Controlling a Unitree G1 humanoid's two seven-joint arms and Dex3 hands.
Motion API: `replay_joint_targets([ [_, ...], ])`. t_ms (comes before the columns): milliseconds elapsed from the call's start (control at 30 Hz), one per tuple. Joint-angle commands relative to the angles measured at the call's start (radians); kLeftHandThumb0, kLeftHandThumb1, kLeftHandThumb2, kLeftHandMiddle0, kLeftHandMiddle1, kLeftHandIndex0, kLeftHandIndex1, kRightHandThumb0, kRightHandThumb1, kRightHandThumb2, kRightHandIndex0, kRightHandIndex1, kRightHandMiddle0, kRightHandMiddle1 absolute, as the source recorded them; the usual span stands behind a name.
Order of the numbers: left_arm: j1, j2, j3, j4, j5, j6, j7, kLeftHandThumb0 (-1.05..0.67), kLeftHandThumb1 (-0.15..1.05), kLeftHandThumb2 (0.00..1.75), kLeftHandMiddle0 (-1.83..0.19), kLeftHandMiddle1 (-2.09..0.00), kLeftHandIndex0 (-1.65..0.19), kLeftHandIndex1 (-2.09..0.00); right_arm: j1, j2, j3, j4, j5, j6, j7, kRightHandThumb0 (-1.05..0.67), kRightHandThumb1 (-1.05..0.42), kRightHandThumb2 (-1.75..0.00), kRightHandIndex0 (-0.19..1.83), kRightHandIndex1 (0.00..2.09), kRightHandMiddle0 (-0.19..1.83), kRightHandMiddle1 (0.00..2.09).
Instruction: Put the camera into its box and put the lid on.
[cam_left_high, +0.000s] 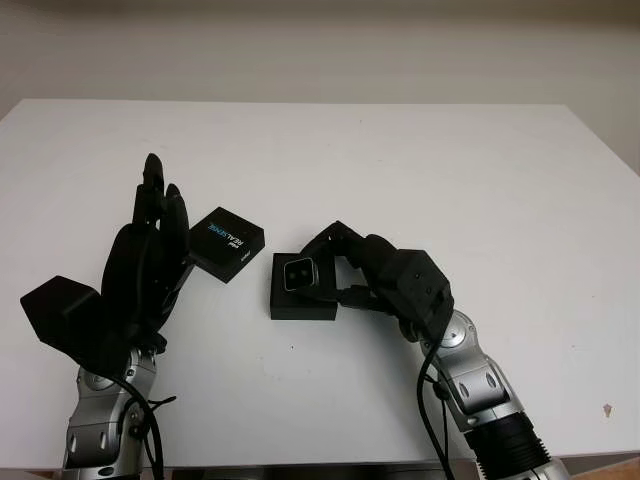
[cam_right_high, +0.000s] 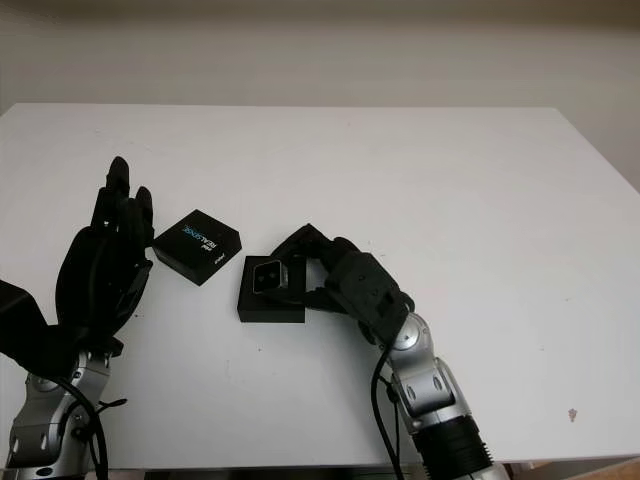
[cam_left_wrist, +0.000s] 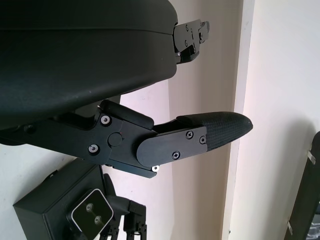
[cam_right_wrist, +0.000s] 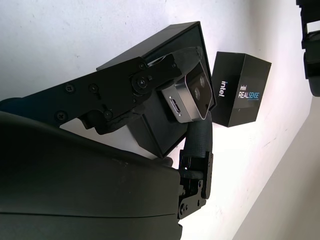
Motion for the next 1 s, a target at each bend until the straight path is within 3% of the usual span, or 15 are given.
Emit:
replay_joint_targets([
  [0, 0.007, 0.005, 0.003, -0.021, -0.004, 0.004, -0.001, -0.75, 1.05, 0.61, 0.19, 0.0, 0.19, 0.0, 0.025, 0.003, 0.022, 0.011, -0.008, 0.019, 0.001, -0.36, -1.02, -0.05, 0.04, 0.72, 0.23, 1.63],
  [467, 0.0, 0.006, 0.003, -0.017, -0.005, 0.003, -0.005, -0.76, 1.05, 0.61, 0.19, 0.0, 0.19, 0.0, 0.019, -0.027, 0.077, 0.002, -0.083, 0.007, -0.012, -0.38, -1.03, -0.06, 0.04, 0.69, 0.21, 1.59],
  [533, 0.0, 0.008, 0.003, -0.015, -0.004, 0.0, -0.006, -0.76, 1.05, 0.62, 0.19, 0.0, 0.19, 0.0, 0.023, -0.05, 0.105, -0.01, -0.145, -0.021, -0.031, -0.39, -1.03, -0.05, 0.02, 0.62, 0.14, 1.39],
  [600, -0.001, 0.008, 0.004, -0.015, -0.004, 0.001, -0.006, -0.76, 1.05, 0.62, 0.19, 0.0, 0.19, 0.0, 0.031, -0.072, 0.128, -0.014, -0.208, -0.082, -0.073, -0.43, -0.99, -0.05, 0.04, 0.41, 0.1, 0.97],
  [733, -0.003, 0.007, 0.005, -0.011, -0.003, -0.002, -0.004, -0.75, 1.05, 0.62, 0.19, 0.0, 0.19, 0.0, 0.045, -0.113, 0.147, -0.033, -0.291, -0.178, -0.124, -0.49, -1.0, -0.05, 0.0, 0.14, 0.1, 0.41],
  [967, -0.009, 0.007, 0.004, -0.011, -0.004, 0.003, -0.003, -0.76, 1.05, 0.62, 0.19, 0.0, 0.19, 0.0, 0.065, -0.159, 0.168, -0.114, -0.458, -0.264, -0.231, -0.52, -0.95, -0.04, -0.14, 0.03, 0.0, 0.15],
])
